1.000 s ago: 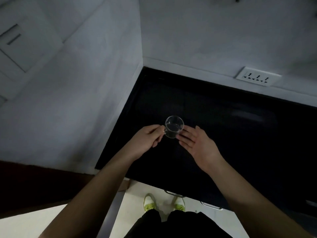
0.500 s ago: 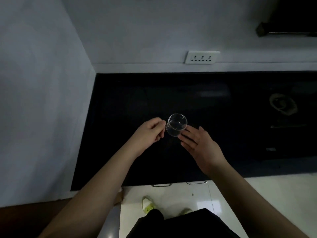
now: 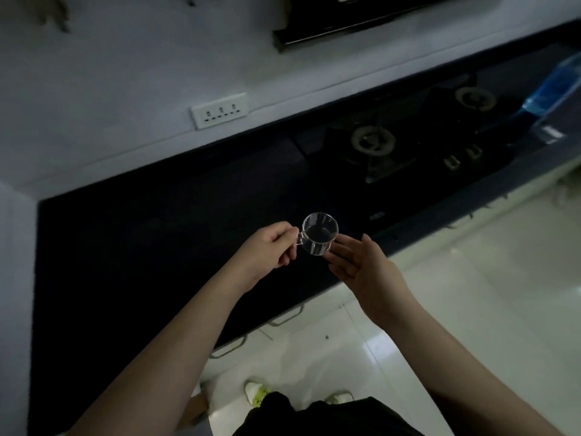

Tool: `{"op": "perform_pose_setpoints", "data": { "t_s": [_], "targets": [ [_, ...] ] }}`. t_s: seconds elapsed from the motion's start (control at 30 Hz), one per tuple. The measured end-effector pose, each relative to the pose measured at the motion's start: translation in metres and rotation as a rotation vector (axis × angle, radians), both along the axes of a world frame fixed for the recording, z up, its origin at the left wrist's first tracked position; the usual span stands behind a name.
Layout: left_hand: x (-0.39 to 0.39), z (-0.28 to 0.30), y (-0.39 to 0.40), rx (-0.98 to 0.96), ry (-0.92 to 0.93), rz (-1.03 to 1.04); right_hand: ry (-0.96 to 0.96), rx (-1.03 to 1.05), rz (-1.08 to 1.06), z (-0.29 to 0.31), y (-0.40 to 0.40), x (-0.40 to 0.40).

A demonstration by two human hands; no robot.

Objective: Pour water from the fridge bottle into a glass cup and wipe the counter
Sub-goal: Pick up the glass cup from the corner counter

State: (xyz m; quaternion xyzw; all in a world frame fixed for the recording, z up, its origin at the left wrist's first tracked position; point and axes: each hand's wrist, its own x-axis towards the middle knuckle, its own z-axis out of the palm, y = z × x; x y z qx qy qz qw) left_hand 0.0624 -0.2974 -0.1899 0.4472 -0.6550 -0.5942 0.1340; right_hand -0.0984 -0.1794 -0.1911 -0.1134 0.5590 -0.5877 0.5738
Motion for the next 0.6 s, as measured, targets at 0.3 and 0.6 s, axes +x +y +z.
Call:
{"op": "perform_pose_setpoints", "data": {
  "t_s": [0.3, 0.6],
  "targets": [
    [-0.129, 0.007, 0.052, 0.003, 0.064, -0.242, 0.033, -0.024, -0.258, 0.004, 0.080, -0.103],
    [-0.233, 0.006, 0.077, 0.022, 0.097, -0.475, 0.047, -0.030, -0.444, 0.004, 0.132, -0.174]
  ]
}}
